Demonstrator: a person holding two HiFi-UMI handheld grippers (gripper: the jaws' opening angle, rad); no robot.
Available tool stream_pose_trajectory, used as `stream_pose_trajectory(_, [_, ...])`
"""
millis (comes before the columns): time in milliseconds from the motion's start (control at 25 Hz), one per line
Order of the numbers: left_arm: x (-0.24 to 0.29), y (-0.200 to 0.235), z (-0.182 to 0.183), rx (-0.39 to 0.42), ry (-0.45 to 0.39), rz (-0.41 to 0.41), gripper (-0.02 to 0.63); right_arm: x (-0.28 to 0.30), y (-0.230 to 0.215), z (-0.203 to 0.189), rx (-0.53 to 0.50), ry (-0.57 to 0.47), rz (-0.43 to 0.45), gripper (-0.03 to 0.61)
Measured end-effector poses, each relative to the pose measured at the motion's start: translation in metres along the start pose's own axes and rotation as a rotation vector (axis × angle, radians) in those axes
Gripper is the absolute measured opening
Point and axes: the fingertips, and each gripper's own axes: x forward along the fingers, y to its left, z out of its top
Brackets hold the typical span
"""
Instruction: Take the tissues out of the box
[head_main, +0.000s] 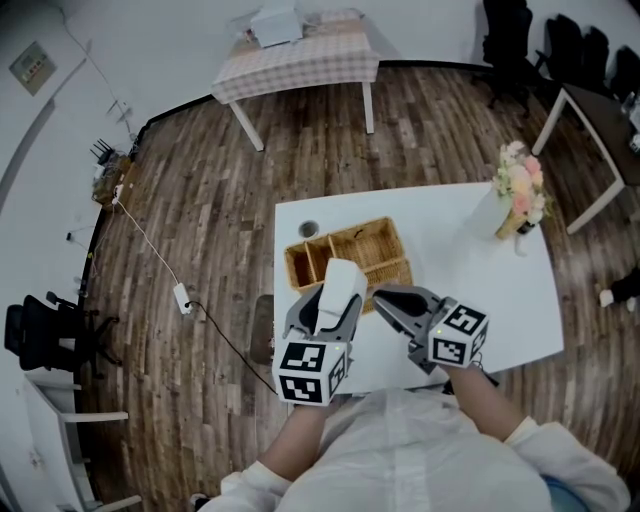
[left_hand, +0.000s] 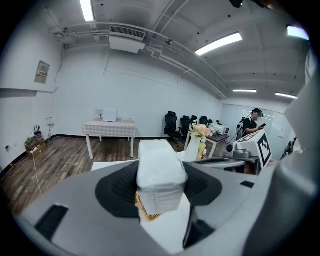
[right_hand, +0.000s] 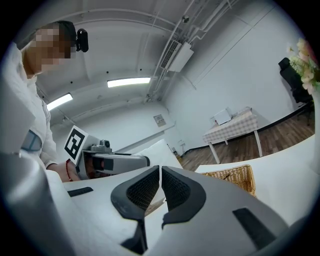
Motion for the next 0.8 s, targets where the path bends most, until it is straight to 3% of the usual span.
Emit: stream_pose_trajectory(800, [0.006, -0.002, -0.002, 0.001, 0.011, -0.005, 0.238, 0.001, -0.001, -0.011, -0.045, 0.075, -0.001, 0.031])
